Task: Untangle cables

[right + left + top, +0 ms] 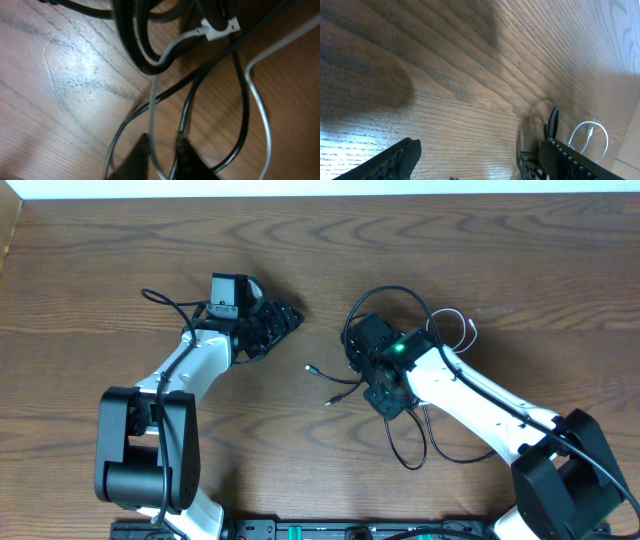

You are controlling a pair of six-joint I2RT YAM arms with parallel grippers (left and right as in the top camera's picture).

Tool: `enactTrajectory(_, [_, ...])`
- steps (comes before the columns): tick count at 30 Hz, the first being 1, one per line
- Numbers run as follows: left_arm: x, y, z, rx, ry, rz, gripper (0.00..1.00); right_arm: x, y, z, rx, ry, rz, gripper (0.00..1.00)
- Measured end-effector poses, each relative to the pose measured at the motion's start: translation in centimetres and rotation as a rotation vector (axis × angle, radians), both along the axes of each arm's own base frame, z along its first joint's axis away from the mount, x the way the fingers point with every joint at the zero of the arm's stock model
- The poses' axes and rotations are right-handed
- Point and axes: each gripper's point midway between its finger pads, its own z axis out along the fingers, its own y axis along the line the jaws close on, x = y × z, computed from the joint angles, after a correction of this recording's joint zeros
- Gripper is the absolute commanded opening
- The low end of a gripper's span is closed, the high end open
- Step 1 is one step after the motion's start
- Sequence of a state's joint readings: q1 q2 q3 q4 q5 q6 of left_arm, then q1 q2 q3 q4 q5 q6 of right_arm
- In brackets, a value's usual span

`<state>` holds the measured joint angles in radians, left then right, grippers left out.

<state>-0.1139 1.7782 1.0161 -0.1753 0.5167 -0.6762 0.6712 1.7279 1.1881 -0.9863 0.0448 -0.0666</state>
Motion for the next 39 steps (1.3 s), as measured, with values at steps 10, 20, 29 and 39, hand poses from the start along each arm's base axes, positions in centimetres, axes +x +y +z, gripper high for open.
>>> enactTrajectory(10, [0.0, 0.0, 0.0, 0.000, 0.000, 0.000, 0.80, 0.1, 0.1, 0.0, 0.004, -0.003, -0.002, 0.02])
enactTrajectory(20, [0.0, 0.0, 0.0, 0.000, 0.000, 0.000, 0.80, -0.9, -0.4, 0.0, -0.014, 0.038, 0.000, 0.20])
enactTrajectory(29, [0.0, 0.0, 0.0, 0.000, 0.000, 0.000, 0.81, -0.9, -0.5, 0.0, -0.018, 0.040, 0.001, 0.10])
enactTrajectory(39, [0.0, 0.0, 0.0, 0.000, 0.000, 0.000, 0.81, -1.1, -0.6, 0.0, -0.022, 0.045, 0.000, 0.28])
